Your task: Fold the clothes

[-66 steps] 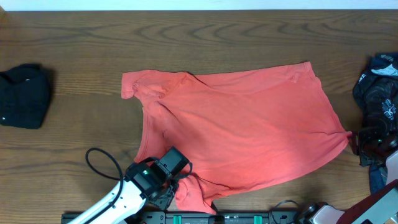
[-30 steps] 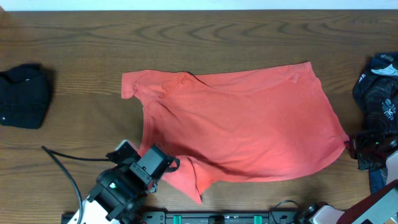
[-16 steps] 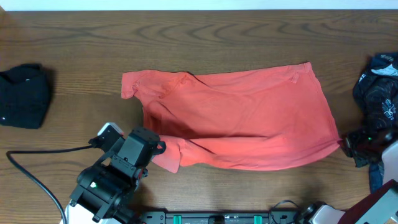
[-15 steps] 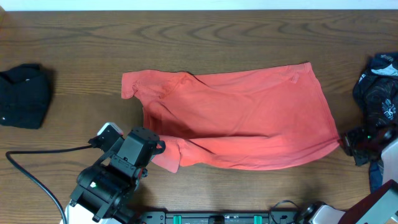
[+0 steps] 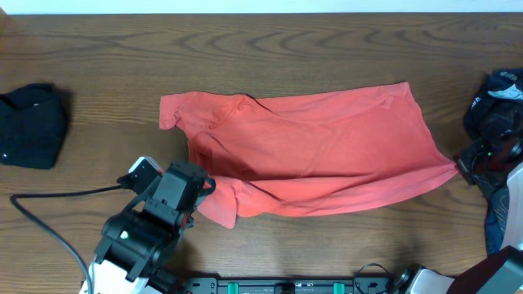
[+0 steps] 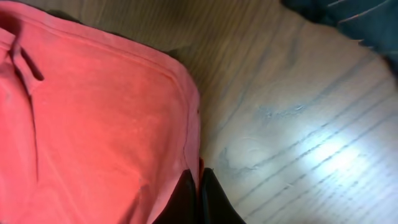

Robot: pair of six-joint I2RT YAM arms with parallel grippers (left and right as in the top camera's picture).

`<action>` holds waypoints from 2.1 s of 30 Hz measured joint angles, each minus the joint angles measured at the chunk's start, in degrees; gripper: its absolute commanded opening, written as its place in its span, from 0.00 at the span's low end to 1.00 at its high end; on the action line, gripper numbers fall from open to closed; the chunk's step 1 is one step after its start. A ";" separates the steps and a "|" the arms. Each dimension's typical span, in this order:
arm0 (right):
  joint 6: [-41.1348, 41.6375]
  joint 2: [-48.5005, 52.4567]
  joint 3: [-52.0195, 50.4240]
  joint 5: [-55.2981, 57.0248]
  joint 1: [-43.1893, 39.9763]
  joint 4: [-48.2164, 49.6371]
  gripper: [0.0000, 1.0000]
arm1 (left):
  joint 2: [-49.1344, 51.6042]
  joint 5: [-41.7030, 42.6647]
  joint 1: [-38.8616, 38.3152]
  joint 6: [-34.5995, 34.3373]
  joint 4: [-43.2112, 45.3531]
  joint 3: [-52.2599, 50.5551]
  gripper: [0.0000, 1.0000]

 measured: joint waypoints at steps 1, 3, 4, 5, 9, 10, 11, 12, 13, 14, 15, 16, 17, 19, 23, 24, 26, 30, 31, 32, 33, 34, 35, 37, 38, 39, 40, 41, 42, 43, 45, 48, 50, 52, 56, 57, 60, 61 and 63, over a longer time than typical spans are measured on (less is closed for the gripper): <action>-0.02 0.00 0.22 0.57 0.39 -0.17 0.01 | 0.94 0.42 0.74 0.02 0.39 0.00 0.06; -0.13 0.00 0.37 1.53 0.90 -0.46 0.01 | 3.04 1.38 2.29 0.07 1.68 0.00 0.06; -0.15 0.00 0.39 1.90 0.92 -0.61 0.01 | 3.96 1.68 3.02 0.22 2.45 0.00 0.06; -0.15 0.00 0.39 2.32 0.92 -0.68 0.01 | 4.68 2.03 3.58 0.33 2.99 0.00 0.06; -0.15 0.00 0.42 2.97 0.96 -0.46 0.01 | 7.08 2.86 6.36 1.44 5.25 0.00 0.06; -0.17 0.00 0.42 3.13 1.18 -0.09 0.01 | 7.41 2.89 7.06 1.75 5.77 0.00 0.06; -0.20 0.00 0.44 3.32 1.40 0.33 0.01 | 7.54 2.91 7.54 1.88 5.97 0.00 0.06; -0.33 0.00 0.55 3.34 1.64 0.85 0.01 | 7.58 2.93 8.13 2.10 6.19 0.00 0.06; -0.39 0.07 0.79 3.32 1.79 1.29 0.01 | 7.58 2.91 8.63 2.32 6.38 0.00 0.06; -0.52 0.09 1.05 3.41 2.10 1.92 0.02 | 7.58 2.95 9.14 2.49 6.60 0.00 0.06; -0.83 0.09 1.29 3.34 2.34 2.69 0.01 | 7.58 3.02 9.62 2.60 6.67 0.00 0.06; -1.11 0.09 1.46 3.37 2.64 3.45 0.01 | 7.58 3.06 10.08 2.62 6.69 0.00 0.06; -1.53 0.09 1.66 3.37 3.17 4.42 0.01 | 7.58 3.06 10.49 2.64 6.71 0.00 0.06; -1.88 0.09 1.88 3.32 4.39 5.84 0.01 | 7.58 3.10 11.37 2.95 7.08 0.00 0.06; -2.21 0.83 1.92 3.34 8.13 7.65 0.02 | 7.63 3.26 12.68 3.91 7.96 0.00 0.06; -2.32 1.38 1.95 3.34 9.16 8.00 0.02 | 7.65 3.30 12.87 4.00 8.00 0.00 0.06; -2.38 3.06 2.01 3.34 11.17 8.50 0.02 | 8.00 3.30 13.05 4.22 8.37 0.00 0.06; -2.40 6.73 2.14 3.34 14.71 9.68 0.02 | 10.05 3.30 13.20 4.50 9.90 0.00 0.06; -2.34 7.43 2.25 3.30 15.32 9.84 0.01 | 10.67 3.30 13.20 4.55 10.45 0.00 0.07; -2.27 8.09 2.54 3.34 15.93 9.94 0.01 | 11.50 3.28 13.22 4.57 11.10 0.00 0.06; -2.10 8.61 3.02 3.19 16.20 9.94 0.02 | 12.35 3.28 13.25 4.63 11.91 0.00 0.06; -2.03 8.90 3.37 3.30 16.26 10.01 0.02 | 12.98 3.26 13.25 4.83 12.61 0.00 0.06; -1.86 9.35 4.04 3.32 16.26 9.94 0.01 | 13.84 3.26 13.27 5.09 13.49 0.00 0.06; -1.60 10.16 5.38 3.39 16.26 10.10 0.01 | 15.58 3.26 13.44 5.60 14.97 0.00 0.06; -1.40 10.56 5.95 3.39 16.26 10.16 0.01 | 16.46 3.28 13.68 5.64 15.67 0.00 0.06; -1.18 10.99 6.40 3.39 16.26 10.27 0.01 | 17.33 3.26 14.03 5.73 16.33 0.00 0.06; -1.01 11.50 6.82 3.41 16.26 10.25 0.01 | 18.49 3.28 14.56 5.81 17.00 0.00 0.06; -0.92 11.93 7.10 3.50 16.26 10.25 0.01 | 19.34 3.26 14.97 5.84 17.49 0.00 0.06; -0.74 12.57 7.54 3.54 16.26 10.01 0.01 | 20.41 3.30 15.63 5.84 18.01 0.00 0.06; -0.57 13.29 7.93 3.58 16.26 9.99 0.01 | 21.14 3.28 16.06 5.84 18.25 0.00 0.06; -0.39 14.82 8.90 3.76 16.26 9.29 0.01 | 22.25 3.34 17.20 6.08 18.45 0.00 0.06; -0.20 16.13 9.64 3.93 16.00 8.76 0.01 | 22.43 3.34 18.67 7.37 18.34 0.00 0.06; -0.02 16.20 9.73 3.93 15.39 8.44 0.01 | 22.38 3.34 19.54 8.11 17.94 0.00 0.06; 0.11 16.20 10.03 3.93 14.34 8.15 0.01 | 22.36 3.50 20.28 9.01 17.77 0.00 0.06; 0.13 16.20 10.38 3.93 12.00 7.34 0.01 | 22.36 3.58 21.18 10.25 17.75 0.00 0.06; 0.13 16.20 10.38 3.91 11.56 7.15 0.01 | 22.36 3.61 21.22 10.40 17.75 0.00 0.06; 0.13 16.20 10.38 3.82 10.82 7.13 0.01 | 22.36 3.74 21.22 10.97 17.75 0.00 0.06; 0.13 16.20 10.38 3.80 10.80 7.19 0.01 | 22.36 3.74 21.22 11.19 17.75 0.00 0.06; 0.13 16.20 10.38 3.74 10.82 7.34 0.01 | 22.36 3.72 21.22 11.54 17.79 0.00 0.06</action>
